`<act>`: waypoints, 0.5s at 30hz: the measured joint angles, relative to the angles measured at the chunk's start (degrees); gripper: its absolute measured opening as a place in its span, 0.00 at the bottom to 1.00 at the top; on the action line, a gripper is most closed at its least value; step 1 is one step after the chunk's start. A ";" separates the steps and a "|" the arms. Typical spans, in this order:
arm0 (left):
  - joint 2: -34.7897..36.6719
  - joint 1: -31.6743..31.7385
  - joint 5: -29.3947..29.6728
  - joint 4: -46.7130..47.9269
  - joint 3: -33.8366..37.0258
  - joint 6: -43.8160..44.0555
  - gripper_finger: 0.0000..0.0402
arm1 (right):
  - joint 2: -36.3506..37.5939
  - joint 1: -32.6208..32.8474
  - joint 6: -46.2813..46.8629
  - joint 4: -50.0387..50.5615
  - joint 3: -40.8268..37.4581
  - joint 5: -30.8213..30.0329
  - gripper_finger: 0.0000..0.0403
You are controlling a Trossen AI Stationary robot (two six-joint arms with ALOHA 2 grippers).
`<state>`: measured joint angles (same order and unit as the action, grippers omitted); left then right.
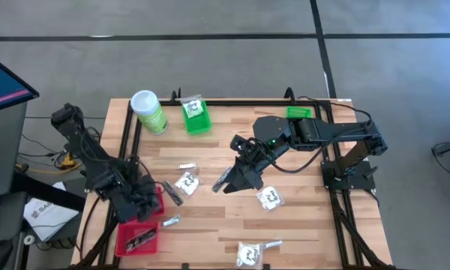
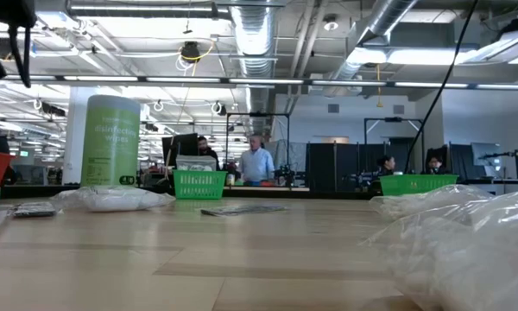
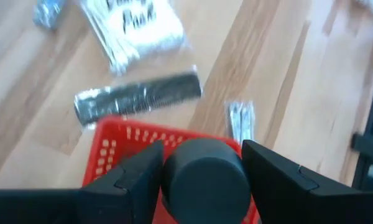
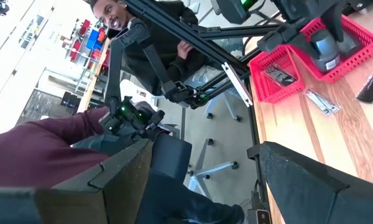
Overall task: Pick & Place Travel size toiletries
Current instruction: Put the black deodorant into the top red basket
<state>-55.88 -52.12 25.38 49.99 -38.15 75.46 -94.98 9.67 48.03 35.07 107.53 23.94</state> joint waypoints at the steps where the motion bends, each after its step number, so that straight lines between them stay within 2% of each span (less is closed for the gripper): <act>1: 0.66 0.26 0.93 -0.04 0.00 -0.02 0.52 | 0.00 0.00 0.00 0.01 0.00 0.00 0.72; 15: 7.45 0.83 8.38 -3.39 0.00 -0.17 0.52 | 0.00 0.00 0.00 0.02 0.00 0.00 0.72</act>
<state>-48.43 -51.29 33.76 46.60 -38.15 75.29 -94.98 9.67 48.03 35.09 107.53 23.94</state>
